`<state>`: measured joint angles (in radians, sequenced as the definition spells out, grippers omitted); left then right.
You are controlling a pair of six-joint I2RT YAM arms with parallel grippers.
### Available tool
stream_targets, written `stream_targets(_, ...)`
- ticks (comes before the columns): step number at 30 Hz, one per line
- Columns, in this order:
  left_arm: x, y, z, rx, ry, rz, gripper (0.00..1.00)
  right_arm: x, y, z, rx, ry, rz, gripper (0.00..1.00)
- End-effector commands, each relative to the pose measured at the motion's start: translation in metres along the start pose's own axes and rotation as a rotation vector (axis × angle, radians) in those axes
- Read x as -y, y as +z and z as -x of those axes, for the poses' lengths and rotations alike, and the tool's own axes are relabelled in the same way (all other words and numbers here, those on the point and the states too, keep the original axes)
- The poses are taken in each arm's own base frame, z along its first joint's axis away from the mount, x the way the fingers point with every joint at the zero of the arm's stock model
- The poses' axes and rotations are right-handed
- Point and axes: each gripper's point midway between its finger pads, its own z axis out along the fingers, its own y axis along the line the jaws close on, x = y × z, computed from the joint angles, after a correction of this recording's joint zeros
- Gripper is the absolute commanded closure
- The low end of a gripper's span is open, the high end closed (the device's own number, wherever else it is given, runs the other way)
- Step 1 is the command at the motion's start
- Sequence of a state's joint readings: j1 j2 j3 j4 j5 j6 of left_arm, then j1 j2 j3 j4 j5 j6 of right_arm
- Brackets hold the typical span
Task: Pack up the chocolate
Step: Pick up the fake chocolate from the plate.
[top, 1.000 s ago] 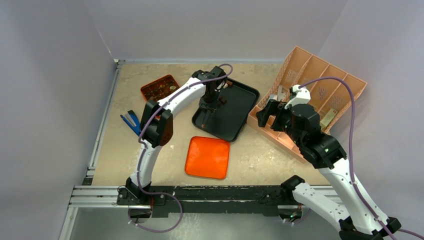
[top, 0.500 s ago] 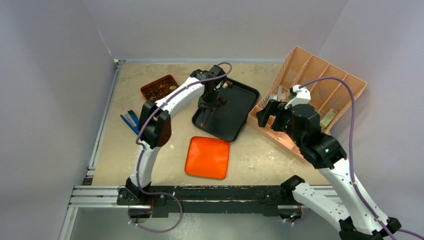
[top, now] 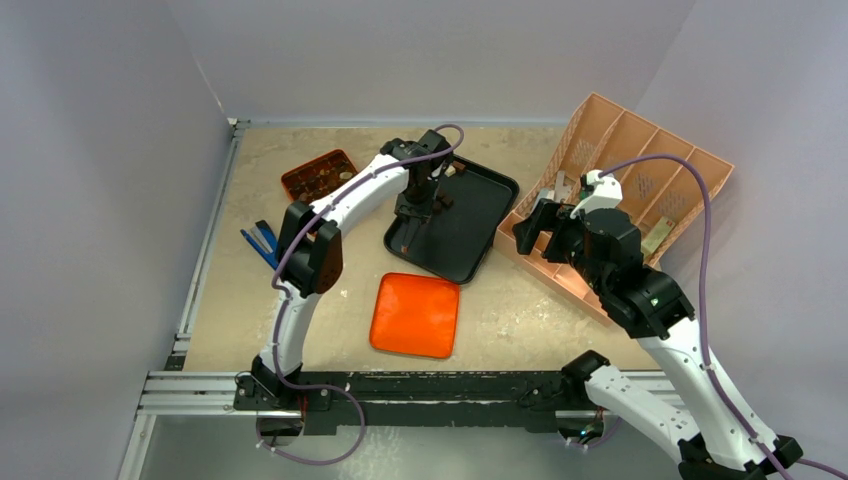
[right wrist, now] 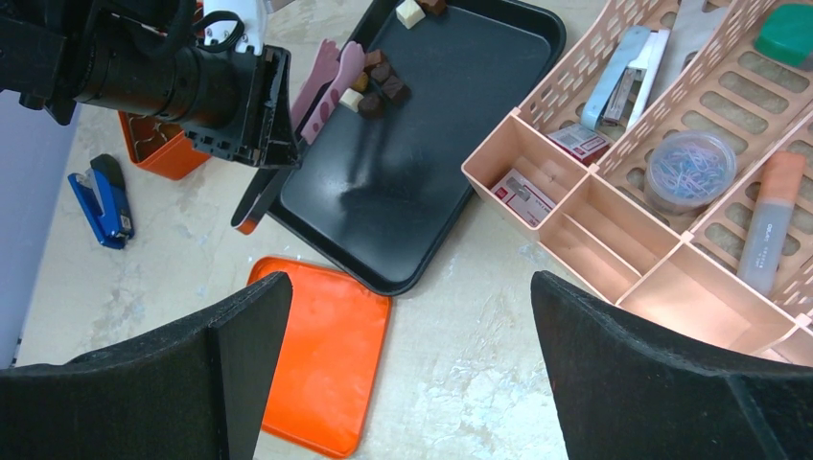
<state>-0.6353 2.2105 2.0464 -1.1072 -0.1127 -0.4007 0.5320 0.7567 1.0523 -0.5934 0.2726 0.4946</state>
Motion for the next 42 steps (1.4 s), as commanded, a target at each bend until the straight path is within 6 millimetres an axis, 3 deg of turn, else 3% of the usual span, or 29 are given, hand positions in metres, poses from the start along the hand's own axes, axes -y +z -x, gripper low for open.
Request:
stream_targets(1, -0.002, 0.001, 0.004, 0.019, -0.006, 0.006, 0.67, -0.001, -0.003, 0.012, 0.047, 0.017, 0.000, 0.03)
stream_targets(17, 0.001, 0.016, -0.001, -0.005, -0.012, -0.015, 0.68, -0.002, -0.002, 0.011, 0.043, 0.016, 0.001, 0.03)
stream_targets(29, 0.010, 0.013, 0.003, 0.004, -0.025, -0.060, 0.73, 0.000, -0.004, 0.009, 0.043, 0.020, 0.000, 0.03)
stream_targets(37, 0.007, -0.003, 0.014, 0.048, -0.049, -0.045, 0.73, 0.000, -0.005, 0.009, 0.047, 0.023, 0.004, 0.03)
stream_targets(42, 0.003, 0.006, 0.016, 0.037, -0.034, -0.014, 0.69, 0.000, -0.005, 0.010, 0.049, 0.023, 0.004, 0.03)
